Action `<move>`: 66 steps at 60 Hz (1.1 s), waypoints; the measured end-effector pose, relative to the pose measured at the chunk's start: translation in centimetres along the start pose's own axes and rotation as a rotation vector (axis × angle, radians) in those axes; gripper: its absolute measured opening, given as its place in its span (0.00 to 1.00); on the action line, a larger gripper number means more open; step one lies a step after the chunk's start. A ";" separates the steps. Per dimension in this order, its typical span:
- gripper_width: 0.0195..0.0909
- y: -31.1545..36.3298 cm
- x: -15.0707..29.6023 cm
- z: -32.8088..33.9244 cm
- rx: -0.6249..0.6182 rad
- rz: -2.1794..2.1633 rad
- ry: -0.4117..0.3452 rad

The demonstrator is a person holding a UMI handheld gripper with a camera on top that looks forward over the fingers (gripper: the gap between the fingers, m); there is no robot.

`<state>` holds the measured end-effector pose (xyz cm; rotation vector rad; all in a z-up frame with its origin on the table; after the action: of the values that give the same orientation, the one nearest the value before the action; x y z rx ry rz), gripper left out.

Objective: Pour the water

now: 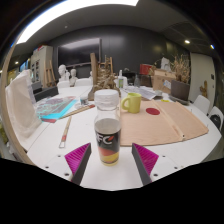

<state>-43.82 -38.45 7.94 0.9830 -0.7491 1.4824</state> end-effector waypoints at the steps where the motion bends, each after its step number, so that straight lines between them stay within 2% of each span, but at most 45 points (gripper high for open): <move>1: 0.87 0.0 0.0 -0.5 -0.004 -0.003 -0.002; 5: 0.80 0.0 0.2 -2.2 -0.018 -0.012 -0.021; 9: 0.67 0.0 0.5 -3.3 -0.024 -0.026 -0.044; 11: 0.57 0.0 0.8 -3.6 -0.024 -0.036 -0.058; 14: 0.36 0.2 0.9 -4.0 -0.016 -0.044 -0.072; 23: 0.21 0.2 0.9 -4.1 -0.033 -0.019 -0.081; 30: 0.08 0.6 0.9 -3.9 -0.027 0.003 -0.061; 38: 0.08 1.4 1.9 -3.6 -0.020 0.033 -0.035; 42: 0.08 1.9 4.1 -3.3 -0.015 0.035 -0.055; 54: 0.08 3.7 14.4 -5.2 0.080 -0.081 -0.207; 66: 0.07 4.2 24.4 -10.5 0.265 -0.472 -0.335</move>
<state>-49.77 -18.75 25.36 1.5187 -0.5089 1.0288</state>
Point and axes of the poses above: the point between the fingertips, and its own axes, seen from behind it with the camera up: y to the left, x up, z backward, against the way the camera looks, the point moved 8 cm from there along z, backward, against the way the camera looks, and after that the axes turned 8 degrees about x, right-handed, at the moved point
